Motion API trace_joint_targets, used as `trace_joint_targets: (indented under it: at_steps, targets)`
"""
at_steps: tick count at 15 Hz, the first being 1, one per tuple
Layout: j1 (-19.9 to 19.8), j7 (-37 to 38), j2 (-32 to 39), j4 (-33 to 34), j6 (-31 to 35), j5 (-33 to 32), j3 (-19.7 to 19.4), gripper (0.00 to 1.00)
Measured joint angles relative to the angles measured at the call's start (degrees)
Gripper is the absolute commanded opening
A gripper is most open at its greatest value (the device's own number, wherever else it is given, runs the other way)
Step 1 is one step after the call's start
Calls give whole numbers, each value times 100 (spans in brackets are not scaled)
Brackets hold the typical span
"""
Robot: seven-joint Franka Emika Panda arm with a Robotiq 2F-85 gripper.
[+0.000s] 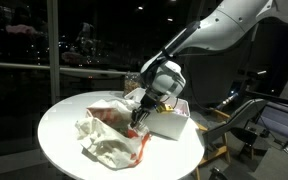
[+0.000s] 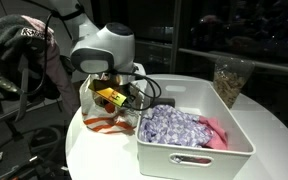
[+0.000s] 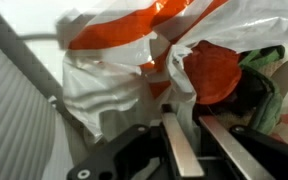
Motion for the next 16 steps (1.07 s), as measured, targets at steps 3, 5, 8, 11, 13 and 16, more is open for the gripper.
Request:
trace_joint_targets:
  at_steps: [3, 5, 8, 11, 13, 16]
  targets:
    - [158, 869, -9, -62, -3, -564, -303, 11]
    - [547, 1730, -32, -78, -73, -1123, -850, 10]
    - [1399, 3011, -112, -20, -589, -1896, -1981, 11]
    - [1962, 4293, -221, 314, -1736, -2609, -2714, 12]
    - [2020, 5103, -317, 636, -2671, -2957, -2735, 11]
    - [1842, 6110, -511, 1043, -4051, -3155, -2327, 12]
